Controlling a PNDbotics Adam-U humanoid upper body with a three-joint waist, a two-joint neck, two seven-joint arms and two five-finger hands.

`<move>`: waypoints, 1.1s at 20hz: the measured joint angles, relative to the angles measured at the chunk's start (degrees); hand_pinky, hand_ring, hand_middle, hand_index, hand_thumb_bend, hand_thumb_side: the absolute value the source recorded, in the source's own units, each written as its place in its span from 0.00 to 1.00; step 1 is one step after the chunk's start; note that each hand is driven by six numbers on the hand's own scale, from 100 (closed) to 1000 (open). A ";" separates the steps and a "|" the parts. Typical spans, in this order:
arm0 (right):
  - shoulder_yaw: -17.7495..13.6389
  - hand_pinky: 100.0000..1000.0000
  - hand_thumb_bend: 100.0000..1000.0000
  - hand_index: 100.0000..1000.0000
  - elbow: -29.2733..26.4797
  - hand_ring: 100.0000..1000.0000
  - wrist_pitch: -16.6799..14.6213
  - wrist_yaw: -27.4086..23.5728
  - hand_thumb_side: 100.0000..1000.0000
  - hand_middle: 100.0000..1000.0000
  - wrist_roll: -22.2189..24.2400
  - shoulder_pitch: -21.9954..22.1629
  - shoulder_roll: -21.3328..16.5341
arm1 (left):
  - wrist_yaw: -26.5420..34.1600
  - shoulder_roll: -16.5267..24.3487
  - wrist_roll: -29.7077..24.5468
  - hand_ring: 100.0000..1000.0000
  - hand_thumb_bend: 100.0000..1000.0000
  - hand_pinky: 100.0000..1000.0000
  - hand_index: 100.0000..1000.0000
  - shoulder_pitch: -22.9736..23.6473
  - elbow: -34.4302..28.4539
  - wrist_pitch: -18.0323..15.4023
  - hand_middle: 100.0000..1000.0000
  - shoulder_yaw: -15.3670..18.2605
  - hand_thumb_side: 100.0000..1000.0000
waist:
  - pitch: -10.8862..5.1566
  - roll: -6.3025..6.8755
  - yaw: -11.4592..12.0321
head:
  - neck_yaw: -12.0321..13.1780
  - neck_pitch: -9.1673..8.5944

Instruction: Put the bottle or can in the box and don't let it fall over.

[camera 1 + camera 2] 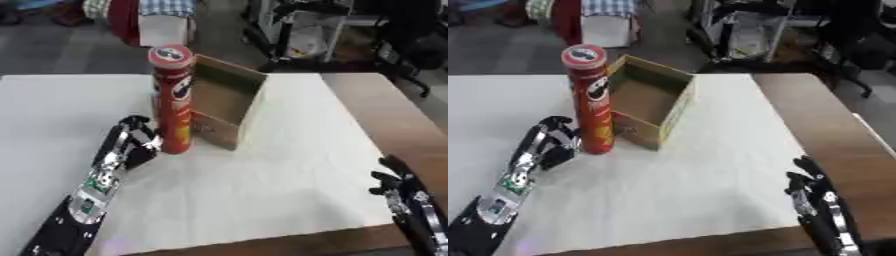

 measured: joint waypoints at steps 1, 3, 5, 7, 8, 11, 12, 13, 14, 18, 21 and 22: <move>0.00 0.65 0.00 1.00 0.00 0.82 0.00 0.00 0.72 0.89 0.00 0.00 0.00 | 0.00 0.00 0.15 0.91 0.00 0.51 0.46 0.01 -0.02 0.06 0.76 0.00 0.42 | 0.00 0.00 0.00 | -0.01 -0.02; 0.00 0.65 0.00 1.00 0.00 0.82 0.00 0.00 0.72 0.89 0.00 0.00 0.00 | 0.00 0.00 0.30 0.92 0.00 0.51 0.51 0.09 -0.27 0.09 0.77 -0.01 0.51 | 0.01 0.00 0.00 | -0.01 -0.11; 0.00 0.65 0.00 1.00 0.00 0.82 0.00 0.00 0.72 0.89 0.00 0.00 0.00 | -0.01 0.00 0.17 0.93 0.07 0.52 0.76 0.44 -1.04 -0.07 0.79 -0.04 0.75 | 0.03 0.00 0.00 | -0.03 -0.22; 0.00 0.65 0.00 1.00 0.00 0.82 0.00 0.00 0.72 0.89 0.00 0.00 0.00 | -0.47 0.00 -0.17 0.93 0.48 0.55 0.97 0.74 -2.54 -0.70 0.81 -0.17 0.80 | 0.05 0.00 0.00 | -0.06 -0.24; 0.00 0.65 0.00 1.00 0.00 0.82 0.00 0.00 0.72 0.89 0.00 0.00 0.00 | -1.07 0.01 -0.20 0.93 0.63 0.56 1.00 0.87 -3.54 -1.09 0.82 -0.19 0.82 | 0.05 0.00 0.01 | -0.08 -0.24; 0.00 0.65 0.00 1.00 0.01 0.82 0.02 0.00 0.72 0.89 0.02 0.00 0.00 | -4.45 0.06 0.95 0.93 0.85 0.57 1.00 0.82 -5.86 -1.81 0.82 -0.22 0.89 | 0.06 0.00 0.02 | -0.13 -0.24; 0.01 0.65 0.00 1.00 0.02 0.82 0.02 0.00 0.72 0.89 0.03 0.00 0.00 | -5.62 0.07 1.72 0.93 0.91 0.57 1.00 0.44 -6.22 -1.79 0.82 -0.29 0.93 | 0.06 -0.01 0.01 | -0.13 -0.24; 0.02 0.65 0.00 1.00 0.03 0.82 0.02 0.00 0.72 0.89 0.04 0.00 0.00 | -6.70 0.08 2.56 0.93 0.95 0.57 1.00 -0.15 -6.34 -1.69 0.82 -0.54 0.96 | 0.06 -0.02 -0.04 | -0.11 -0.24; 0.03 0.65 0.00 1.00 0.04 0.82 0.01 0.00 0.72 0.89 0.06 0.00 0.00 | -7.57 0.08 3.36 0.92 0.97 0.58 1.00 -0.85 -6.25 -1.51 0.82 -0.79 0.97 | 0.06 -0.02 -0.15 | -0.06 -0.24; 0.38 0.65 0.00 1.00 0.15 0.82 0.02 -0.02 0.73 0.89 0.27 -0.02 0.01 | -10.62 0.06 6.30 0.92 0.93 0.59 1.00 -4.34 -2.92 0.01 0.82 -1.85 1.00 | 0.07 -0.04 -0.82 | 0.15 -0.40; 0.71 0.65 0.00 1.00 0.29 0.82 0.00 -0.11 0.73 0.89 0.47 -0.14 0.03 | -12.01 -0.06 8.07 0.92 0.80 0.59 1.00 -6.90 1.47 1.59 0.82 -2.15 0.95 | 0.23 -0.04 -1.33 | 0.56 -0.43; 0.74 0.65 0.00 1.00 0.30 0.82 -0.01 -0.20 0.73 0.89 0.58 -0.32 0.04 | -12.14 -0.11 8.54 0.92 0.71 0.58 1.00 -7.66 3.04 1.94 0.82 -2.26 0.92 | 0.24 -0.04 -1.52 | 0.63 -0.44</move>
